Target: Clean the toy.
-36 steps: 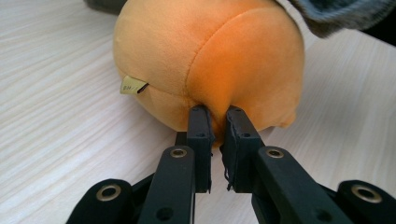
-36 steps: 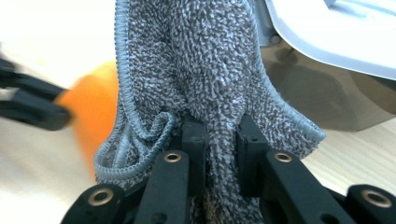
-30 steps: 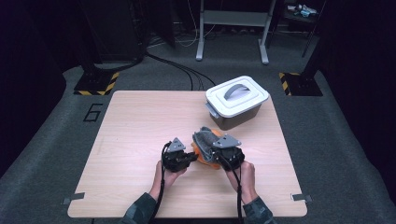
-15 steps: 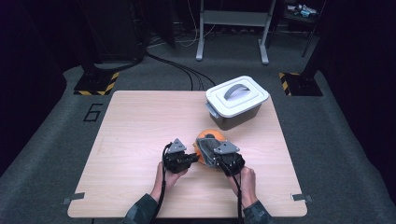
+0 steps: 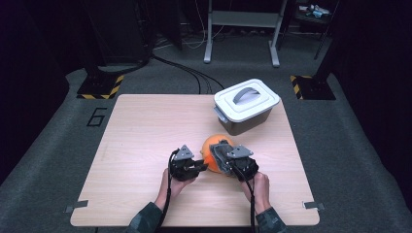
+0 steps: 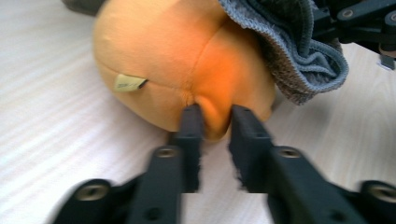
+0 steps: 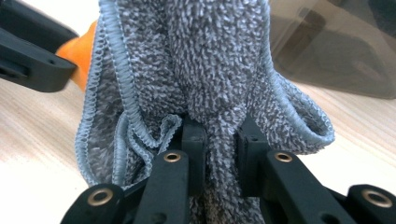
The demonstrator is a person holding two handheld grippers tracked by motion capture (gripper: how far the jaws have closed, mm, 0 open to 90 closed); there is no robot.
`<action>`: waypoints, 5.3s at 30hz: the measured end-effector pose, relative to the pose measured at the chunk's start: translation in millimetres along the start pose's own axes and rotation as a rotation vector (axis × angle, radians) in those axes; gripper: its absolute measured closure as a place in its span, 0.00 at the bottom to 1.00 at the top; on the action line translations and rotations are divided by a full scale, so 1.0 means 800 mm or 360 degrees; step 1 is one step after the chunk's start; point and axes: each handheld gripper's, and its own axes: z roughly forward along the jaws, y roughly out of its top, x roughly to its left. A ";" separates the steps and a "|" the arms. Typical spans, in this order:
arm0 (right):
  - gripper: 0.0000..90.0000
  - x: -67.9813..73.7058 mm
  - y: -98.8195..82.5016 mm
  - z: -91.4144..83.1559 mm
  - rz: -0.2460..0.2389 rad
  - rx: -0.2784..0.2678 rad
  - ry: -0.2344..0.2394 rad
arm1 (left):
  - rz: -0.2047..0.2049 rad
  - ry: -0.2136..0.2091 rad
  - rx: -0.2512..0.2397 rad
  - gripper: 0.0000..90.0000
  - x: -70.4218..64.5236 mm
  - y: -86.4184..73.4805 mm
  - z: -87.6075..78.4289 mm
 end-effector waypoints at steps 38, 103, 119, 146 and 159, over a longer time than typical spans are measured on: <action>0.86 0.008 -0.018 0.000 0.0094 0.0048 0.0125 | -0.0057 0.0059 -0.0043 0.95 0.001 0.000 0.007; 0.86 0.010 0.023 -0.028 0.0001 -0.0063 0.0200 | -0.0097 -0.0014 -0.0003 0.94 0.005 -0.010 0.009; 0.86 0.025 0.017 0.000 -0.0050 0.0025 0.0149 | -0.0122 0.0019 -0.0011 0.94 0.005 -0.011 0.010; 0.86 0.002 -0.031 0.009 0.0009 0.0185 0.0120 | -0.0157 0.0009 0.0019 0.94 0.014 -0.015 0.009; 0.85 -0.025 -0.041 -0.002 0.0133 0.0185 0.0102 | -0.0175 0.0007 0.0033 0.93 0.019 -0.019 0.007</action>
